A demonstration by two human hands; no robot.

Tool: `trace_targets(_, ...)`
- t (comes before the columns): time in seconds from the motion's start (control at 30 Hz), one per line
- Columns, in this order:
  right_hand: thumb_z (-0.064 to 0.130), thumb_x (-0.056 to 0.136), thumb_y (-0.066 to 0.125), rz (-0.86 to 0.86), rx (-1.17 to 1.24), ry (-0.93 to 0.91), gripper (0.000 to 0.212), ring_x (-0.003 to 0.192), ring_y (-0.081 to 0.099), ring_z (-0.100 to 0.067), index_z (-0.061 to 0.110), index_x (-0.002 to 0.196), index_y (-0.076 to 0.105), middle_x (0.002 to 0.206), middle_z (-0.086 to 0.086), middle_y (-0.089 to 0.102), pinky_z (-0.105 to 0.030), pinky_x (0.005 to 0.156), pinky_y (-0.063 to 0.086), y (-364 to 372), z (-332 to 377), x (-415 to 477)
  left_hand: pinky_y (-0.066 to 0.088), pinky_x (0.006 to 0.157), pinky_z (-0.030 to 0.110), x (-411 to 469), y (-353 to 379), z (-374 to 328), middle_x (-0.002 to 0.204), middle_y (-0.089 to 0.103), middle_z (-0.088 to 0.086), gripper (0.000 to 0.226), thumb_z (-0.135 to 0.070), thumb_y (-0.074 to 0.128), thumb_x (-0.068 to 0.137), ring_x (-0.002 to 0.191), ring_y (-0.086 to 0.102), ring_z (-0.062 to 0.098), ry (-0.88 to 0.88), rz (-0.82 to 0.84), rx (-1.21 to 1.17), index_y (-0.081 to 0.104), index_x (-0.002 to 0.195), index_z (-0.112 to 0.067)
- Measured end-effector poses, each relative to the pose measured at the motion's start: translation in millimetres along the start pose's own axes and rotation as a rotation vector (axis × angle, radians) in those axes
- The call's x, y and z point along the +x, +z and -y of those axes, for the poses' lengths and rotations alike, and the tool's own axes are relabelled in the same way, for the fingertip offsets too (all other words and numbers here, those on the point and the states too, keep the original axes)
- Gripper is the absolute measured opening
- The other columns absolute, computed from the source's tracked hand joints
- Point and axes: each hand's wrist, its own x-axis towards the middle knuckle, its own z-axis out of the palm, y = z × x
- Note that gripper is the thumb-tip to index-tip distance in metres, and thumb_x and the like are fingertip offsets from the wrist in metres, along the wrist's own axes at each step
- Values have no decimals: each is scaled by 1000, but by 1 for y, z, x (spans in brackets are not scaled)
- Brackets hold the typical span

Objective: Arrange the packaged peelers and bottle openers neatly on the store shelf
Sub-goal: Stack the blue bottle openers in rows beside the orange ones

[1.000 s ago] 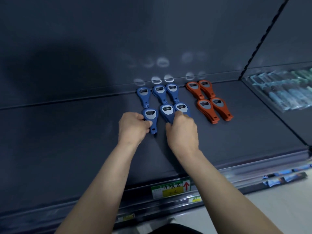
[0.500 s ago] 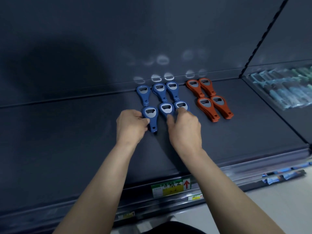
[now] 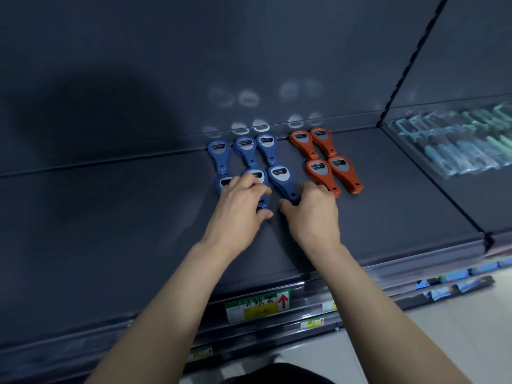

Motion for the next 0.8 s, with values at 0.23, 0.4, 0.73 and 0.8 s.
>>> trace_targets(0.23,29,91,57,24,-50,-51,35,115,42,-32,3,115,57,117,-17,53,-35,95,37,0,-6,2,27,95,22,-2,7,2,109,56,2,33,-16,67,84,109,46,21,-13,-41,98,63,116,-9)
trace_targets(0.4,29,92,54,10,-70,-68,34,115,43,-31,4,116,56,119,-16,54,-35,94,37,3,-6,0,29,93,25,-2,9,2,103,60,7,31,-13,70,81,103,51,25,-16,-47,101,66,111,-5)
trace_targets(0.73,33,93,52,-41,-109,-49,36,114,43,-29,6,118,55,120,-14,54,-34,95,35,9,-3,-4,31,99,28,0,6,6,108,57,3,32,-20,66,85,108,46,22,18,-29,87,63,115,-11)
trace_targets(0.8,35,93,52,-56,-120,-49,38,113,43,-29,6,118,55,119,-13,54,-34,95,36,10,-2,-5,30,101,28,1,5,7,109,57,2,33,-22,66,85,110,45,21,28,-15,81,62,117,-12)
